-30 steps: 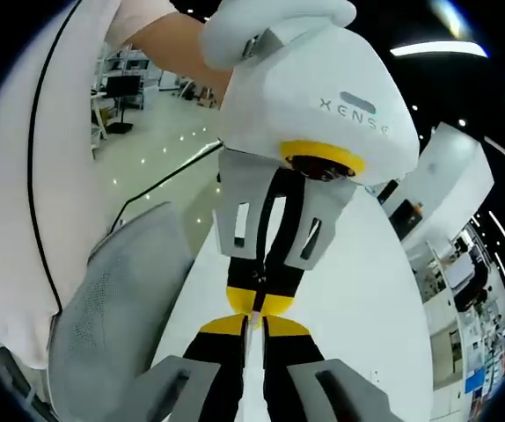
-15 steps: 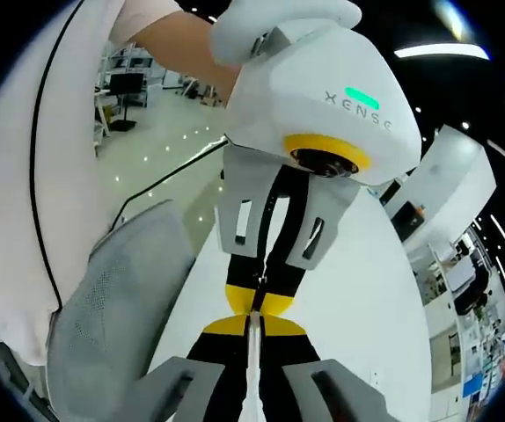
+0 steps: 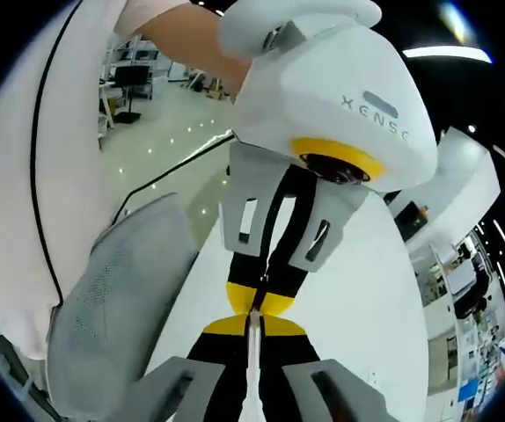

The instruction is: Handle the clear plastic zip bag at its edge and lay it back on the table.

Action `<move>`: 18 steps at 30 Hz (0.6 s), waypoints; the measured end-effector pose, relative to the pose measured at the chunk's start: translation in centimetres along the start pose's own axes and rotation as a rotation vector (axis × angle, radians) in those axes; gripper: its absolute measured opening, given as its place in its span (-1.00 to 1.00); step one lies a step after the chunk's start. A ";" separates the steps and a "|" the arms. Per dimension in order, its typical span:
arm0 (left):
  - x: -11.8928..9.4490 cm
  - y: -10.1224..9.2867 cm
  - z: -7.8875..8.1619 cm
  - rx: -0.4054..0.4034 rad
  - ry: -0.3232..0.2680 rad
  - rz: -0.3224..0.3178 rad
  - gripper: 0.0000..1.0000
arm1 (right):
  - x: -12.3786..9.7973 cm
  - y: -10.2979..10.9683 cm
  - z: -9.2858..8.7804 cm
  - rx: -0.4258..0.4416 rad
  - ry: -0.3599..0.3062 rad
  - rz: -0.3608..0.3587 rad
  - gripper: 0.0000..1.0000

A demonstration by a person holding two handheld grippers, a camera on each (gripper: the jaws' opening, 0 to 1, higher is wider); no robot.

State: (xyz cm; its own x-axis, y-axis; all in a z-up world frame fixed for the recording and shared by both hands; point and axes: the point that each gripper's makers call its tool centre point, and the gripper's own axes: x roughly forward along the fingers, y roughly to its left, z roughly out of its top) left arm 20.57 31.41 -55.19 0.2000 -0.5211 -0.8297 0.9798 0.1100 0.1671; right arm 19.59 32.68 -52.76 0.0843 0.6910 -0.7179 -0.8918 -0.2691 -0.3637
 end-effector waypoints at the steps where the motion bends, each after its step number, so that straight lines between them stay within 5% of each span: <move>1: 0.0 0.0 0.0 0.009 0.001 0.003 -1.00 | 0.0 0.0 0.0 0.001 0.001 0.002 -1.00; 18: -0.1 0.0 0.5 0.055 -0.017 0.033 -1.00 | 0.0 0.1 -0.1 0.063 0.003 0.008 -0.97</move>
State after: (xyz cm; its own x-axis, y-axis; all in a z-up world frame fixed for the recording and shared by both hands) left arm 20.55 31.03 -54.80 0.2321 -0.5323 -0.8141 0.9713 0.0814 0.2236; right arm 19.58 32.62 -52.82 0.0779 0.6871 -0.7223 -0.9187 -0.2320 -0.3197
